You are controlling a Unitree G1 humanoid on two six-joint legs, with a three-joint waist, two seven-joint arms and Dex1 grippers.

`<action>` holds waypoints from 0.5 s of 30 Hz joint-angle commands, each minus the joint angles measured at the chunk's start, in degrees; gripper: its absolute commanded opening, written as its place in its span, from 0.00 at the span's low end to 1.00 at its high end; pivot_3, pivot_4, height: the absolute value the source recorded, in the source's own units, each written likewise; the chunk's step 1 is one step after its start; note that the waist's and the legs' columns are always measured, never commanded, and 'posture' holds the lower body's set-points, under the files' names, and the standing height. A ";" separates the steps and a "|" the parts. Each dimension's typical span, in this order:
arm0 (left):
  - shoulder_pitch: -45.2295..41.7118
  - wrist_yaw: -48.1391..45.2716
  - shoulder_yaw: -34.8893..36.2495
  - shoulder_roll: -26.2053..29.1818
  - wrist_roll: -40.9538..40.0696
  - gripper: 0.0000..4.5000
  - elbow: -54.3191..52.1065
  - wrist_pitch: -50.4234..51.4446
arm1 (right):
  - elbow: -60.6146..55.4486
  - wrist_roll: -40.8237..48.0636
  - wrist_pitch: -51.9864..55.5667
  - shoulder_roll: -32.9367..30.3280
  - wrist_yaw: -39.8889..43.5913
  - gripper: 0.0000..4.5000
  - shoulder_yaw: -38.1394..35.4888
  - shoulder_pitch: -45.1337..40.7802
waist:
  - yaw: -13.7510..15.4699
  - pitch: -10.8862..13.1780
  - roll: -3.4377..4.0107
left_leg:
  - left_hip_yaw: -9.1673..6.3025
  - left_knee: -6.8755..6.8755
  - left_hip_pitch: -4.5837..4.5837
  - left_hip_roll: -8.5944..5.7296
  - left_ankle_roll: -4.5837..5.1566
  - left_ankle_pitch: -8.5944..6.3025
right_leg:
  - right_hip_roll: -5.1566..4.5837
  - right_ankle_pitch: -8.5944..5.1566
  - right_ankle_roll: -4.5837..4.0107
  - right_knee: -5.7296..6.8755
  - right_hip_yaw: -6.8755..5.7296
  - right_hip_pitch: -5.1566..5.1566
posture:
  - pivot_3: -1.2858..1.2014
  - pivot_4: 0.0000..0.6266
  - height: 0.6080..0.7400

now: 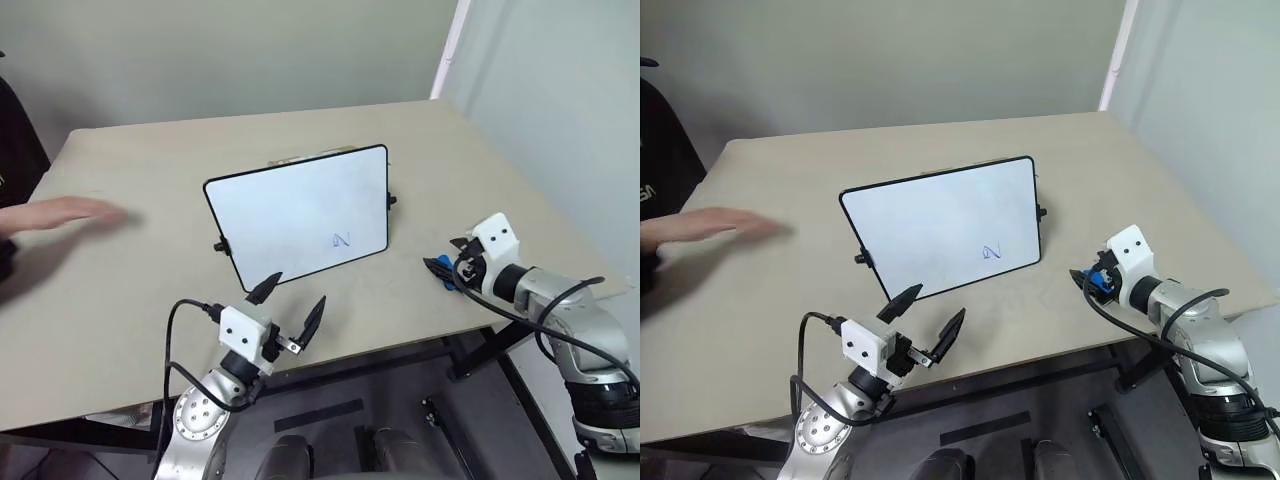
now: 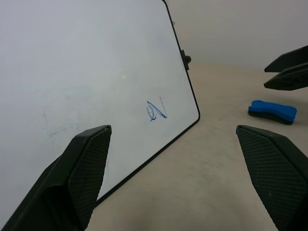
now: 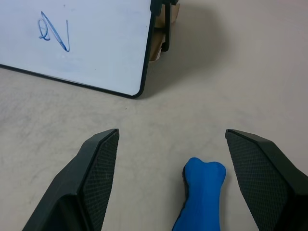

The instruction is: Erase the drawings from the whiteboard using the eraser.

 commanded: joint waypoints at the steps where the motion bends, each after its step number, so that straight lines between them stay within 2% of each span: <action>1: -0.53 0.03 -0.81 -0.12 0.34 1.00 -2.60 -0.60 | -2.48 0.09 -0.08 -0.24 -0.64 0.83 -0.95 -0.04 | 0.00 0.00 0.00 | 0.00 0.00 0.00 0.00 0.00 0.00 | 0.00 0.00 0.00 0.00 0.00 -0.01 | 0.52 0.24 0.92; 11: -2.25 0.70 -3.42 -1.18 2.53 1.00 -0.21 -0.76 | -3.78 0.39 1.03 -1.32 -0.61 0.83 -2.95 1.92 | 0.02 0.01 -0.02 | 0.01 -0.01 -0.01 0.00 -0.02 -0.01 | 0.00 0.00 0.00 0.00 0.00 0.01 | 0.52 0.24 0.92; 15: -3.45 1.16 -4.41 -2.18 4.01 1.00 3.99 -1.37 | -4.22 1.76 4.95 -1.62 -0.75 0.83 -4.39 1.96 | 0.02 0.02 -0.04 | 0.01 0.01 -0.01 -0.02 -0.01 -0.01 | 0.00 0.00 0.00 0.00 0.00 0.01 | 0.52 0.24 0.92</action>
